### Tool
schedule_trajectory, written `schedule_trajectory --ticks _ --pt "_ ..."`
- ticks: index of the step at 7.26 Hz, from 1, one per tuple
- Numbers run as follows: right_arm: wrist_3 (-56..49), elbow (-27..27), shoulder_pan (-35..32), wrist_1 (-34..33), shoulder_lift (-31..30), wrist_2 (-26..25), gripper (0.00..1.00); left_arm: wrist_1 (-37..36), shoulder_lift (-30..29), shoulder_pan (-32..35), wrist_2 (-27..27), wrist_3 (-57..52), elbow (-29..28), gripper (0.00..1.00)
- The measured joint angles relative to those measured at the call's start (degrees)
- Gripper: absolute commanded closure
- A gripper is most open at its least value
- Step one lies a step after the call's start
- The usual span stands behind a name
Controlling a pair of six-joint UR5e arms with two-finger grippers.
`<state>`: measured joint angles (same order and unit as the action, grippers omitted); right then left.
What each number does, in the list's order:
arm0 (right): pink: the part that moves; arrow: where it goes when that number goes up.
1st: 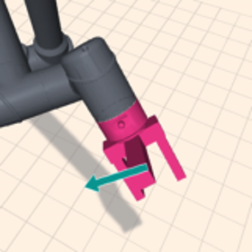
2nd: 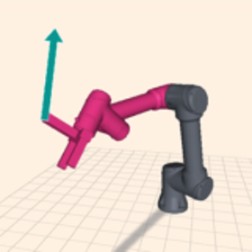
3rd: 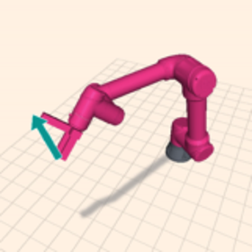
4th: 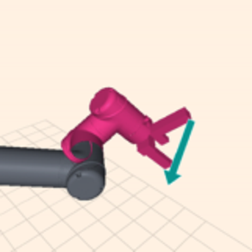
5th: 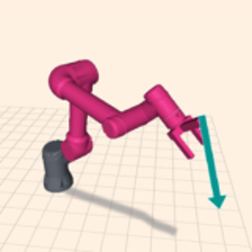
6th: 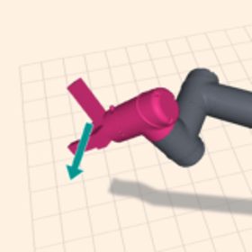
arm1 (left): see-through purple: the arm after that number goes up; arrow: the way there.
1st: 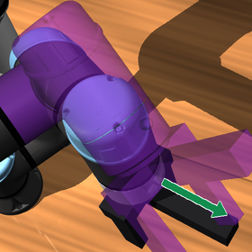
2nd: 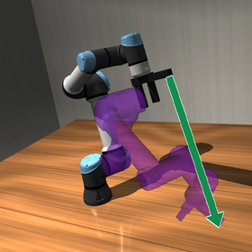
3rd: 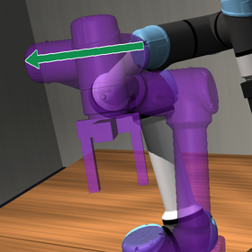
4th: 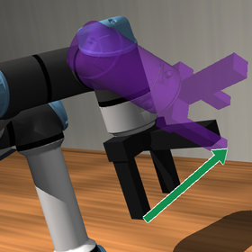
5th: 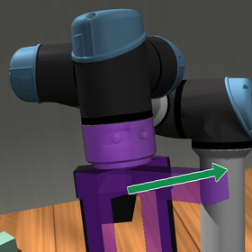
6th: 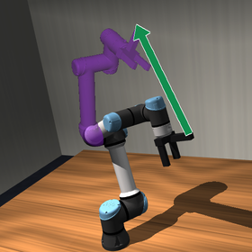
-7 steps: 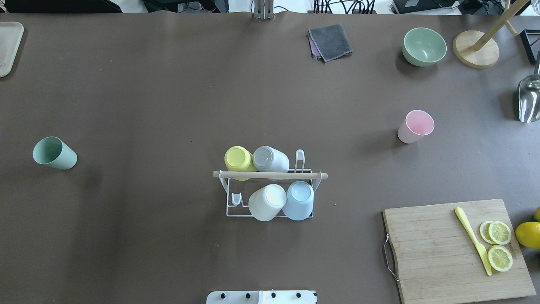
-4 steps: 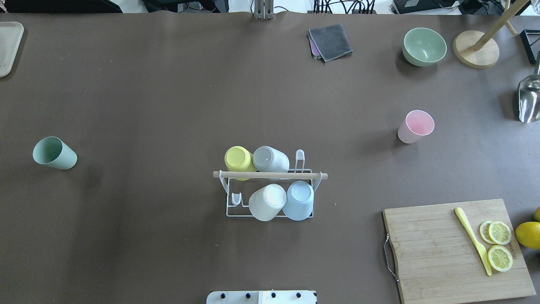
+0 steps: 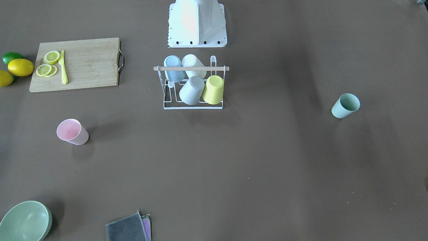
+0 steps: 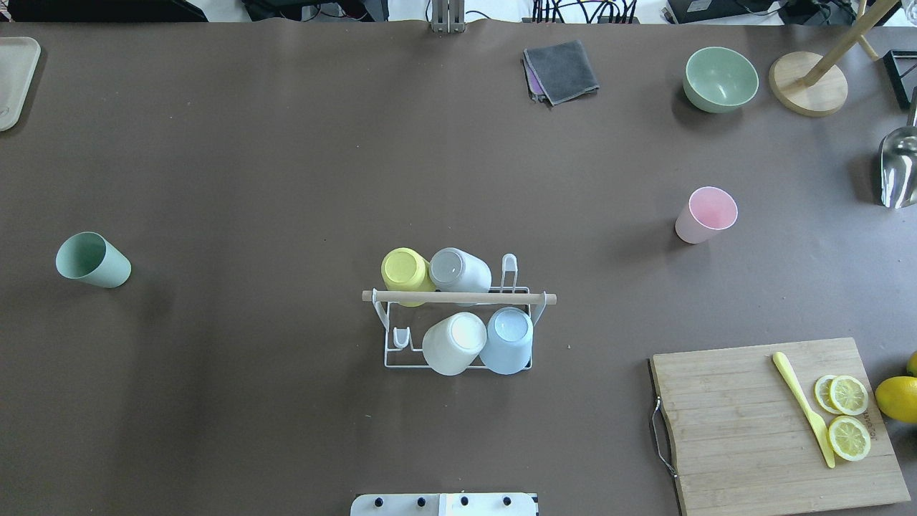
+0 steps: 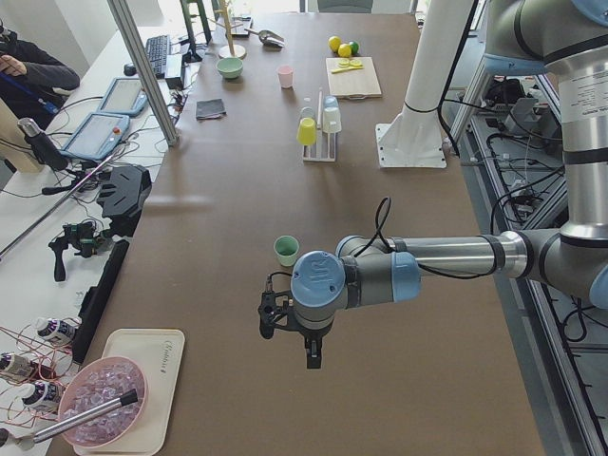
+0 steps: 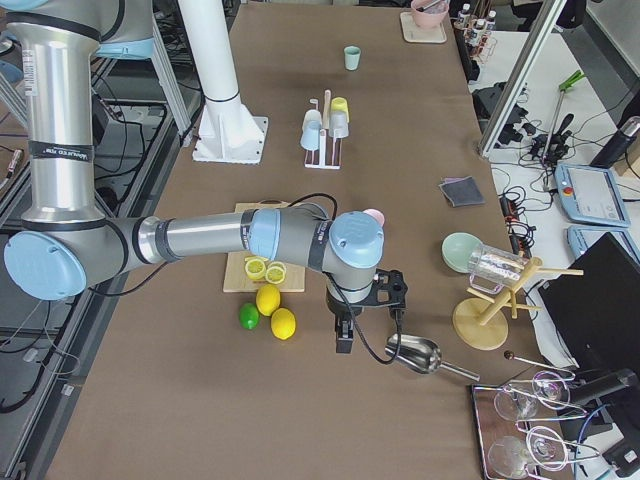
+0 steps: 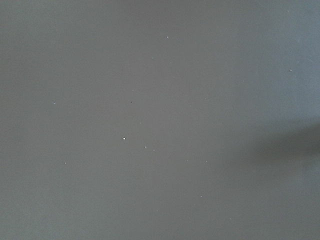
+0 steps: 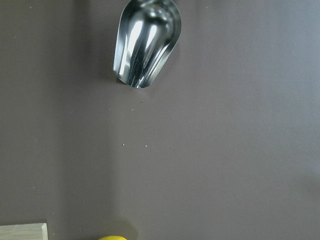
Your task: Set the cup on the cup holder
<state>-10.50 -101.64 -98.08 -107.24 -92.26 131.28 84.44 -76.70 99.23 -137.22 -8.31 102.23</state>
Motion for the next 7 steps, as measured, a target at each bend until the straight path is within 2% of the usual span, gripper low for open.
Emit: schedule_trajectory --ticks 2,5,7 --pt "2.36 0.23 -0.44 0.56 -0.2 -0.04 0.0 -0.07 -0.1 0.0 -0.02 0.38 0.12 0.01" --pt "6.54 2.8 -0.98 9.14 -2.45 -0.14 0.0 0.06 -0.5 0.08 -0.02 0.29 0.61 0.01" --pt "8.22 4.08 -1.87 11.39 -2.52 0.07 0.0 0.86 -3.47 0.07 0.09 0.39 1.05 0.01"
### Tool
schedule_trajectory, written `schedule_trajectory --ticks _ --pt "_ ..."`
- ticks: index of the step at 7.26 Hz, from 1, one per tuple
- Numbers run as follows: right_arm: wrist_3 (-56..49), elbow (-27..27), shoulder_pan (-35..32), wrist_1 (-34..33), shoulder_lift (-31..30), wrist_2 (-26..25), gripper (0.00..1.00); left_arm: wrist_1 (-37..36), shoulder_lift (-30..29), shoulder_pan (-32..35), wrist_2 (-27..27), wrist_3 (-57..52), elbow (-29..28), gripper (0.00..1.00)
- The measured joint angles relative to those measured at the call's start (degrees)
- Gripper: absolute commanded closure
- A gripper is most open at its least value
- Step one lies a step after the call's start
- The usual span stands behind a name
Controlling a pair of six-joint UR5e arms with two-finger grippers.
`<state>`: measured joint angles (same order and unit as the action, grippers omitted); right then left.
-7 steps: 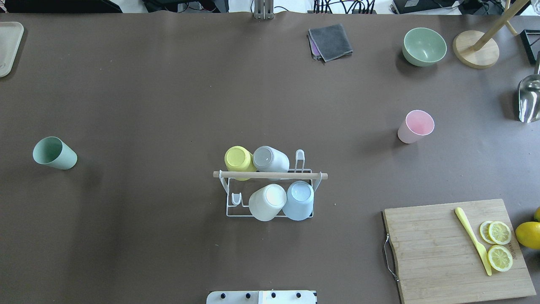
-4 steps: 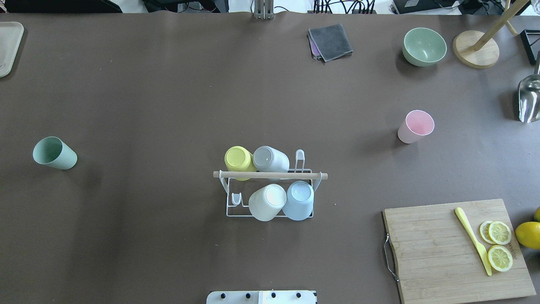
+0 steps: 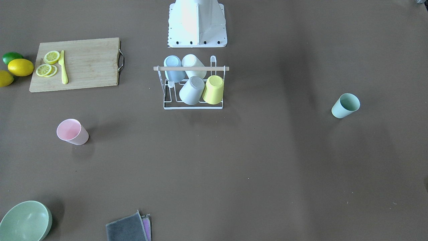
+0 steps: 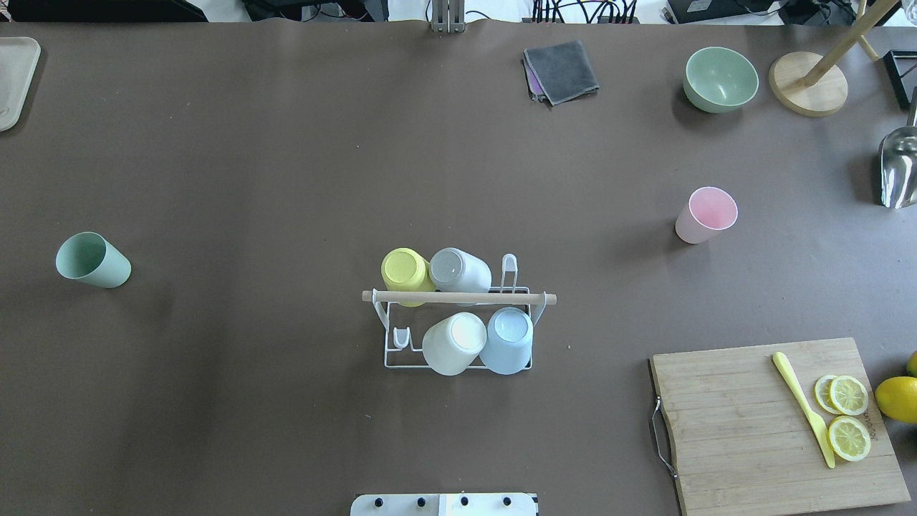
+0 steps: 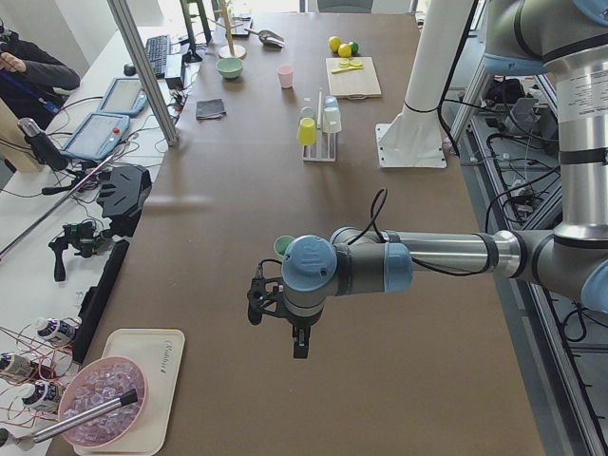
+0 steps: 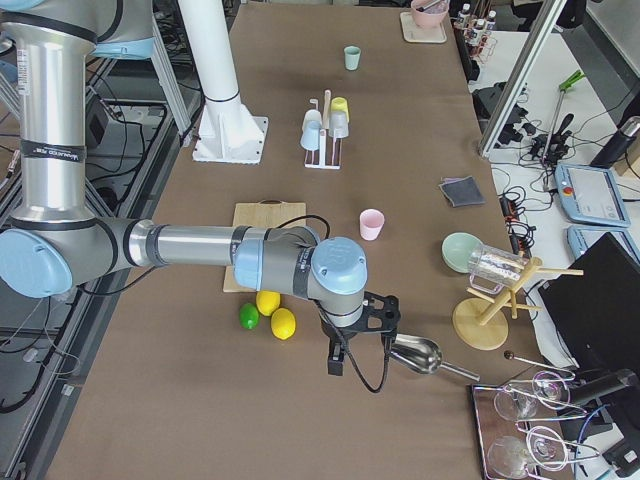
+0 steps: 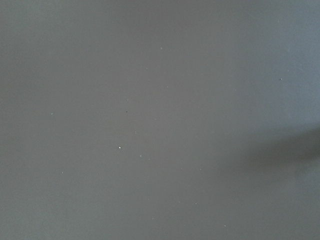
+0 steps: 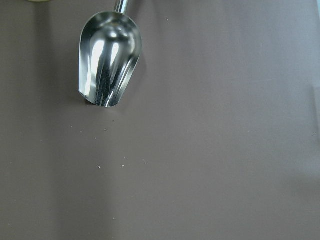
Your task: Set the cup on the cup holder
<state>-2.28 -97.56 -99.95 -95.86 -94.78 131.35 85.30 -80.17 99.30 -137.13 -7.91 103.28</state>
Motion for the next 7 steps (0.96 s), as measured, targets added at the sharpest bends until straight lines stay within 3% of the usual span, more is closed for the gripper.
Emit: schedule_trajectory --ticks 3,5,7 --pt "0.13 0.89 -0.24 0.46 0.5 -0.09 0.0 -1.63 -8.3 -2.71 0.84 0.06 0.43 0.01" --pt "0.01 1.33 -0.15 0.56 0.8 -0.31 0.0 -1.94 -13.61 -11.52 8.18 -0.12 1.73 0.01" --pt "-0.1 5.27 -0.03 0.45 3.91 0.08 0.0 -3.54 -16.56 -21.69 18.89 -0.36 4.95 0.01"
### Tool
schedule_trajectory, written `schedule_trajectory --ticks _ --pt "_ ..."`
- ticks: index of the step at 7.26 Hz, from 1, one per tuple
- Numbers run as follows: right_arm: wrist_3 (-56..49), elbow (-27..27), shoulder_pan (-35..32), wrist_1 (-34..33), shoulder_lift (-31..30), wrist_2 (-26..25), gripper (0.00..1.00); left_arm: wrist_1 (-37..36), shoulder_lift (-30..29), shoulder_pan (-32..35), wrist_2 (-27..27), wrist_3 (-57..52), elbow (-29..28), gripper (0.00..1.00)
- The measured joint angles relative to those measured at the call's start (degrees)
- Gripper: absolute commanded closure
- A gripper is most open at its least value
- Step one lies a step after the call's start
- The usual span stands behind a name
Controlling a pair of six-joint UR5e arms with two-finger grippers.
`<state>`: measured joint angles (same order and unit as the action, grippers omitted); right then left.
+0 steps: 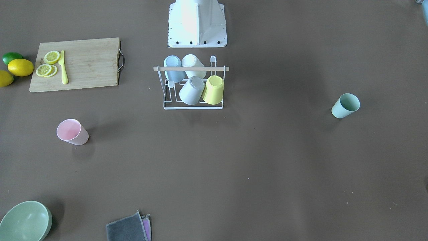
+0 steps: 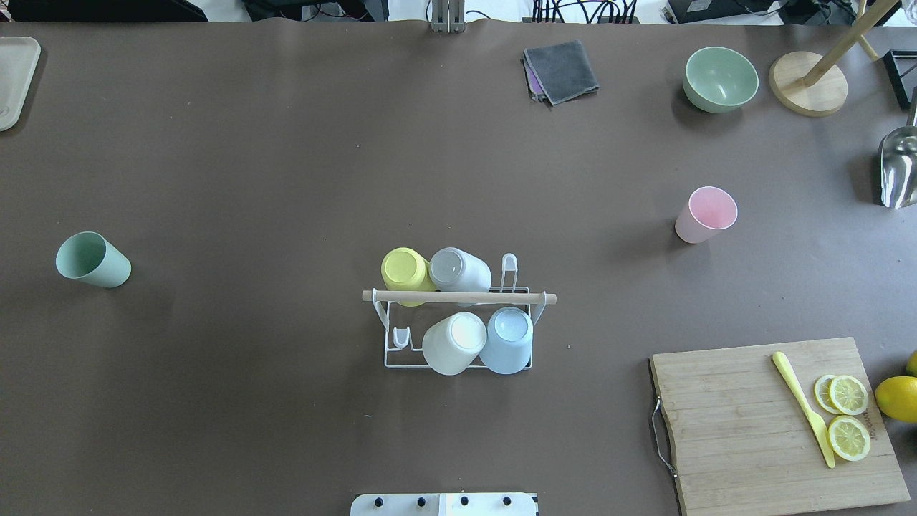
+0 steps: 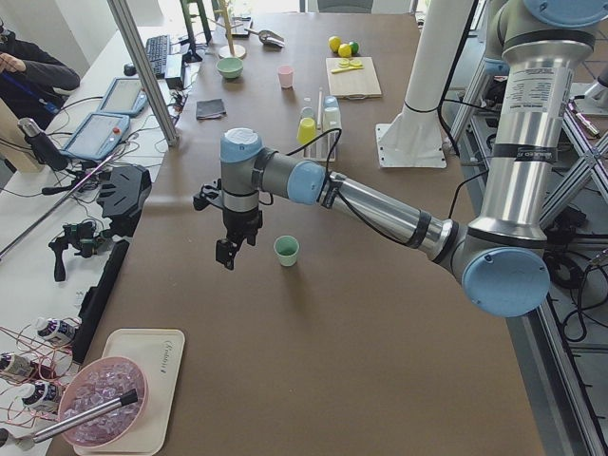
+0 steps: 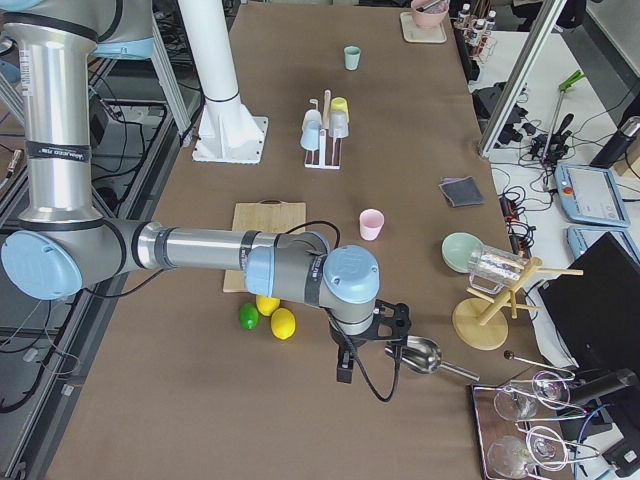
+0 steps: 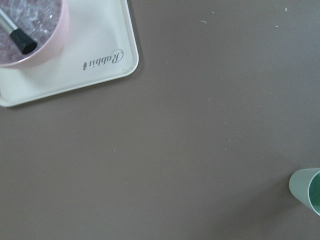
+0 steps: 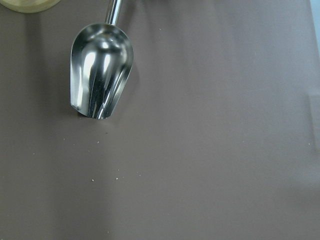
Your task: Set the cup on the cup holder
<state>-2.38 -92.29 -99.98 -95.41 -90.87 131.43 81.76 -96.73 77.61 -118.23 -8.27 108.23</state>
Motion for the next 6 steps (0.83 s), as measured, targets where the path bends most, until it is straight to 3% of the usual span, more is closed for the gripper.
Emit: schedule_trajectory --ticks 1,4,6 --pt "-0.15 2.53 0.03 -0.02 2.1 0.28 0.0 -4.52 -1.8 -4.4 4.85 -0.6 1.91 0.01" --pt "-0.79 4.05 0.51 0.37 3.27 -0.07 0.01 -29.47 -16.13 -16.93 21.31 -10.57 2.64 0.01" --pt "-0.51 4.0 2.56 0.65 3.63 0.89 0.01 -36.97 -19.52 -27.18 32.21 -13.84 1.26 0.01"
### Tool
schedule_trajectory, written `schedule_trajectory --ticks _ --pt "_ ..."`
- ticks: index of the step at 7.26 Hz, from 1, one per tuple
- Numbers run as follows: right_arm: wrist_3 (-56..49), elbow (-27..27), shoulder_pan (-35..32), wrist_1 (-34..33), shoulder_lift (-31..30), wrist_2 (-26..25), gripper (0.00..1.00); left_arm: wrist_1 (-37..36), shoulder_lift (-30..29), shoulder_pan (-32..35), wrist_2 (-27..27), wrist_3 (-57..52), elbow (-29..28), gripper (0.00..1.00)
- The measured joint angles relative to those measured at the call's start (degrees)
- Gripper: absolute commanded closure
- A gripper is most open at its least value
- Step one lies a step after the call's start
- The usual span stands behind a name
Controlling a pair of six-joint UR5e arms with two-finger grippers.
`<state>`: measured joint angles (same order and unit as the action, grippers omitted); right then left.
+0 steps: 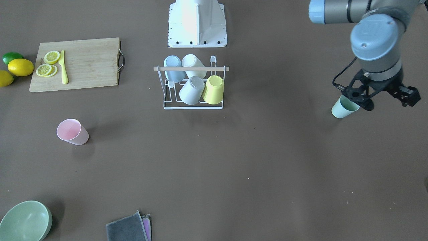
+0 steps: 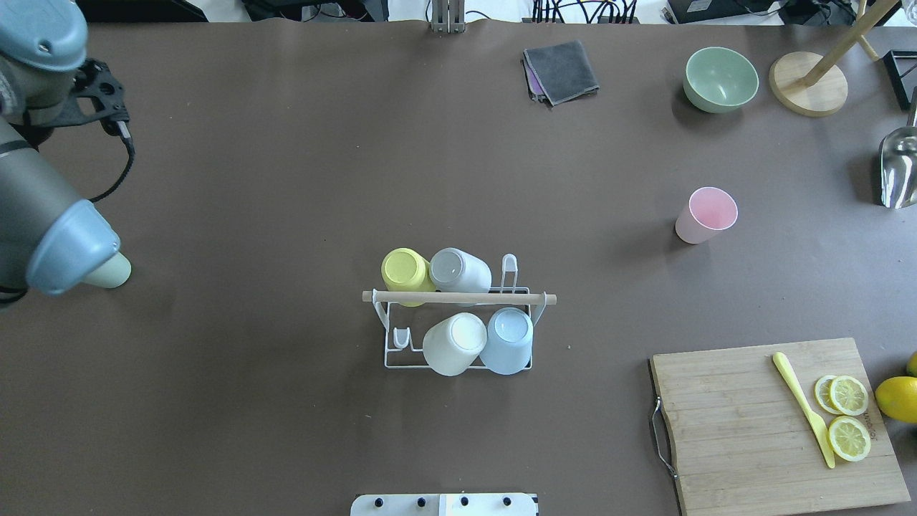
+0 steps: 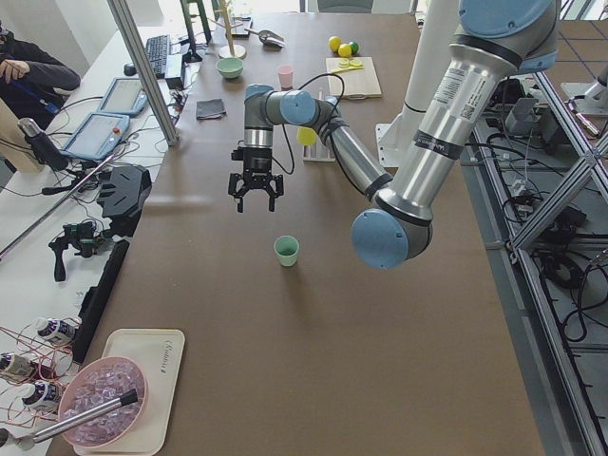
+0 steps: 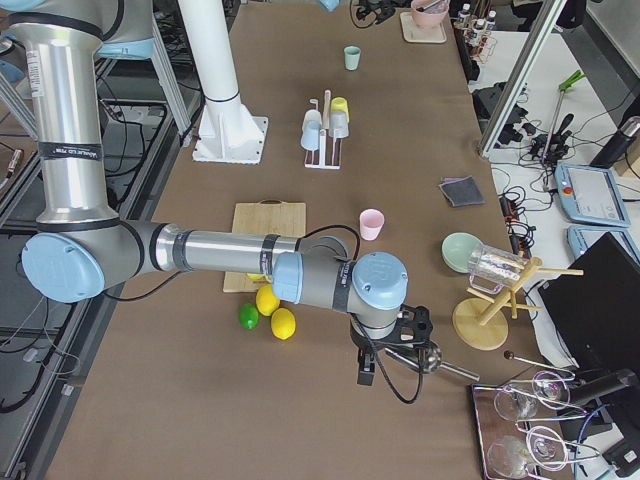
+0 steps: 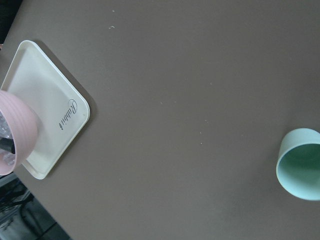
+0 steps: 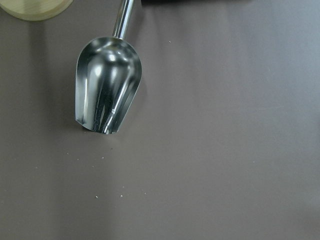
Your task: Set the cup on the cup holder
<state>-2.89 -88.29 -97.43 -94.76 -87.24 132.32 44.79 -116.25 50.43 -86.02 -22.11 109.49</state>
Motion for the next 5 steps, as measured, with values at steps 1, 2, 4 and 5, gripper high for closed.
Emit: schedule_trajectory --ticks 1,2,4,5 --pt "1.56 -0.42 2.24 -0.11 0.67 0.97 0.01 -4.19 -1.88 -5.23 5.62 -0.71 -1.42 0.01" --pt "4.76 -1.43 4.7 -0.21 1.42 1.49 0.01 -6.99 -3.27 -9.19 9.75 -1.12 -3.52 0.01" --pt "11.36 -4.55 8.86 -0.41 2.44 1.83 0.04 -9.2 -5.27 -13.42 12.67 -4.78 -8.6 0.01" --pt "13.58 -6.0 10.34 -0.93 2.95 2.11 0.04 -9.41 -5.7 -14.25 12.96 -9.35 -10.18 0.01"
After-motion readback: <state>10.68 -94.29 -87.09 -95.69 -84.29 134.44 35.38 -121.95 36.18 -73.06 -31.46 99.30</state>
